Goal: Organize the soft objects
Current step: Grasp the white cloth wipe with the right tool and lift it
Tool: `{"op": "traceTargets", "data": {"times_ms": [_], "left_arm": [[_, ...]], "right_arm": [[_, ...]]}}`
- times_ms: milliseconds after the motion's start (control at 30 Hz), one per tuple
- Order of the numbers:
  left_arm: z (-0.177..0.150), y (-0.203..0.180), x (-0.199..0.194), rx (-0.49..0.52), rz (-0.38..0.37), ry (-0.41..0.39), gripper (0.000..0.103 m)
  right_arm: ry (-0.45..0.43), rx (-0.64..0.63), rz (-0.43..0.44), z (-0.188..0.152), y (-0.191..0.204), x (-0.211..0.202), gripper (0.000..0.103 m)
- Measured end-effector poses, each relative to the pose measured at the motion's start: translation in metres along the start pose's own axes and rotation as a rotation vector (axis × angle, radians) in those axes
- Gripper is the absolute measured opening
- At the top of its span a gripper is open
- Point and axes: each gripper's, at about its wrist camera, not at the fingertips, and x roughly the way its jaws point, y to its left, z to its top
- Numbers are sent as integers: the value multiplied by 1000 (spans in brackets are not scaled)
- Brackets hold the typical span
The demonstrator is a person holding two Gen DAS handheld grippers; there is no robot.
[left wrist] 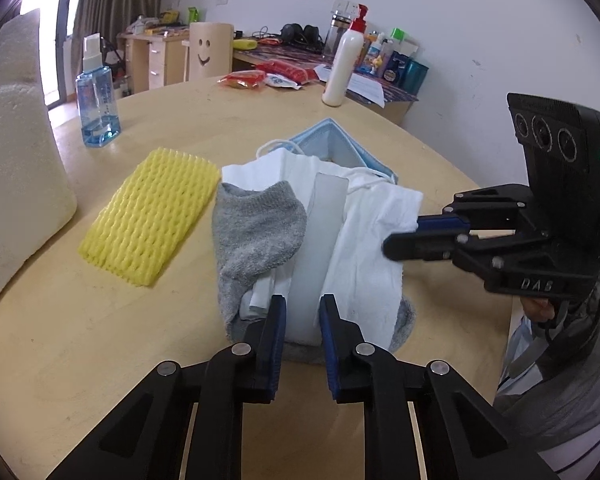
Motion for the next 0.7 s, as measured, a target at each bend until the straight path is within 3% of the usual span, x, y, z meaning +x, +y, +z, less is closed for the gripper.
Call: {"op": "traceTargets", "data": {"times_ms": [67, 233, 367, 533, 700], "left_arm": [[0, -3, 0, 14, -3, 1, 19], [0, -7, 0, 35, 21, -11, 19], [-1, -8, 4, 43, 36, -2, 31], [-3, -10, 8, 50, 33, 6, 31], [-2, -10, 6, 49, 26, 1, 31]], "right_arm": [[-13, 16, 12, 0, -1, -3, 9], [-47, 36, 81, 4, 1, -11, 9], [-25, 60, 41, 8, 0, -4, 9], [-6, 91, 57, 9, -5, 6, 5], [-47, 132, 174, 9, -6, 0, 2]]}}
